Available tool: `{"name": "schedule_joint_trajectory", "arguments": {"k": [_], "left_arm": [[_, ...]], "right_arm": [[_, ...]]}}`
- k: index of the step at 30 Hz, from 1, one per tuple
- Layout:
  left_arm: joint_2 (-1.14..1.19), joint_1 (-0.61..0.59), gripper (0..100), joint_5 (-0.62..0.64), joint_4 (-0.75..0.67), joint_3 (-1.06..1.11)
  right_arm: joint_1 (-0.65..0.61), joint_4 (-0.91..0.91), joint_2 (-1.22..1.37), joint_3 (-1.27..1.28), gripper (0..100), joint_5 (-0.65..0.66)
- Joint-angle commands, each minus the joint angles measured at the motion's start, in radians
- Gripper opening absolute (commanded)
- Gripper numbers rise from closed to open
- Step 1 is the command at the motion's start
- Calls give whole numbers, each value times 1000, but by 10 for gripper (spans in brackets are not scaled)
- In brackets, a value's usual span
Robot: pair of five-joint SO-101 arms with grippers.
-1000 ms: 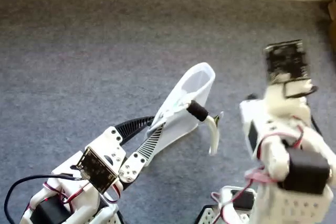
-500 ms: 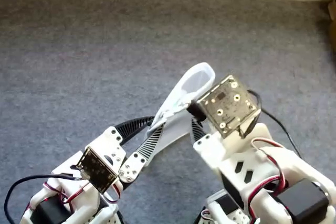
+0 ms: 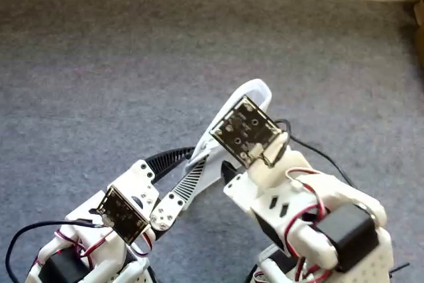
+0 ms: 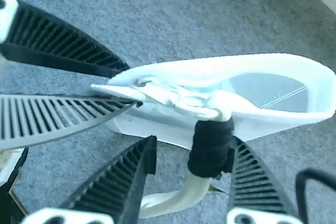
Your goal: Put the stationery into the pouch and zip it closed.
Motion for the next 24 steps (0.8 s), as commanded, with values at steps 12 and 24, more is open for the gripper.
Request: {"name": "schedule_joint_trajectory", "arguments": {"k": [12,24], "left_arm": [[-5,-19,6,-9,-6,-7],[-5,-19,6,-9,-5,-7]], "right_arm": [[143,-28,-16,-24,170,-9],[143,-99,-13,-91,166,-9]]}}
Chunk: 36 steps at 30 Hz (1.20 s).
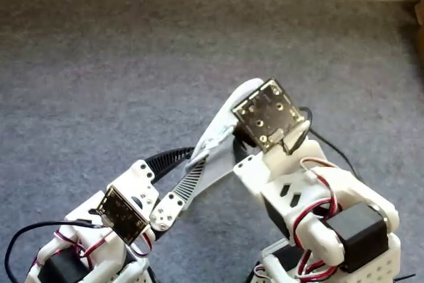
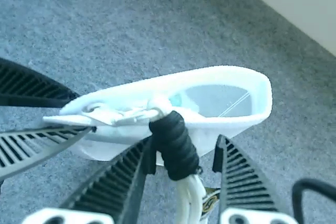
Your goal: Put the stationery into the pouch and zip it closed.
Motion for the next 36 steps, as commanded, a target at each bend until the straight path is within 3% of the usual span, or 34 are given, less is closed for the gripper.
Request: {"name": "schedule_joint_trajectory", "arguments": {"k": [1,7,10,26,36], "left_arm": [[-5,-18,6,-9,-5,-7],[-7,-18,6,-9,-3,-7],[-7,-18,6,-9,-3,-7],[-7,-18,6,-11,-3,-7],[-7,-18,6,-11,0,-7]], "right_arm": [[12,-35,-16,-28,166,-9],[-28,61,-16,-19,172,-6],[-30,117,-16,-21,225,57],[-35,10,-16,-15,244,60],[-35,-81,-16,56,47,64]]}}
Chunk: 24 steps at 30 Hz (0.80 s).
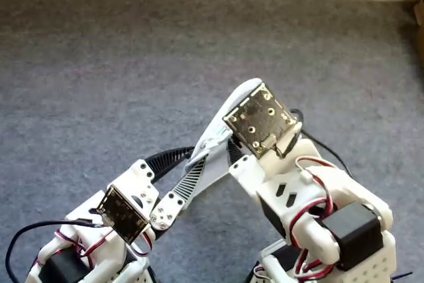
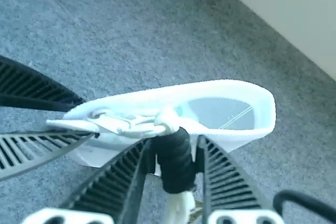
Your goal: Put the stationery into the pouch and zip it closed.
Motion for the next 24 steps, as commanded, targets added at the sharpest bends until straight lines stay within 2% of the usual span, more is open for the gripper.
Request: {"name": "schedule_joint_trajectory", "arguments": {"k": [1,6,11,14,17,24], "left_arm": [[-7,-18,6,-11,0,-7],[-7,-18,6,-11,0,-7],[-7,-18,19,-11,-2,-7],[-7,-18,108,0,0,-5],[-7,-19,171,94,0,-5],[-4,-73,186,118,-6,15]], "right_arm": [[-12,-21,-1,1,38,17],[-12,-2,-19,-13,5,68],[-12,-2,-151,-33,5,72],[-12,-5,-180,-27,5,69],[-12,-8,-180,-24,5,69],[-56,-8,-186,-24,5,69]]}}
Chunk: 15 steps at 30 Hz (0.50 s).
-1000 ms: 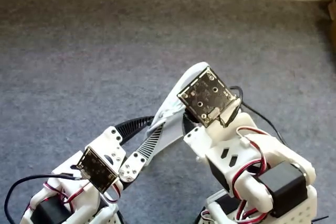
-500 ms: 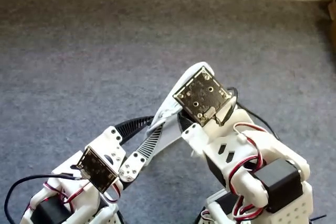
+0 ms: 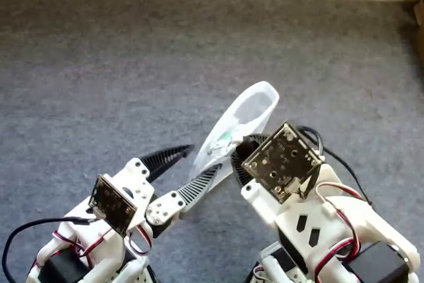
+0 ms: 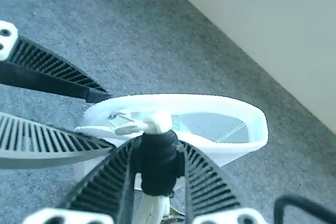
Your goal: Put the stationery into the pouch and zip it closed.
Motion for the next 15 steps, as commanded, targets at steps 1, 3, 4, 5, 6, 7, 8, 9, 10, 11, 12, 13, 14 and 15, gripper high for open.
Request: {"name": "schedule_joint_trajectory", "arguments": {"k": [1,3,4,5,6,7,8,9,10,11,12,13,14,15], "left_arm": [[2,-33,185,12,-6,10],[4,-31,185,12,-6,13],[5,-31,185,12,-9,22],[5,-31,185,12,-25,35],[5,-31,185,12,-43,50],[5,-31,185,12,-64,65],[5,-31,184,12,-84,81],[5,-31,182,12,-101,96],[5,-31,172,12,-117,107],[5,-30,159,12,-130,114],[4,-30,145,12,-143,122],[2,-30,131,12,-153,127],[1,-30,116,12,-160,131],[1,-30,99,12,-161,130]], "right_arm": [[-25,-8,-10,-28,5,6],[-25,-8,-7,-35,5,5],[-25,-8,-7,-35,5,5],[-25,-8,-7,-35,5,3],[-25,-10,-7,-35,5,3],[-25,-10,-7,-35,5,3],[-25,-10,-7,-35,5,2],[-25,-10,-7,-35,5,-3],[-25,-10,-7,-35,5,-14],[-25,-10,-7,-35,5,-17],[-25,-10,-7,-35,5,-17],[-25,-10,-7,-35,5,-17],[-25,-10,-7,-35,5,-17],[-25,-10,-7,-35,5,-17]]}}
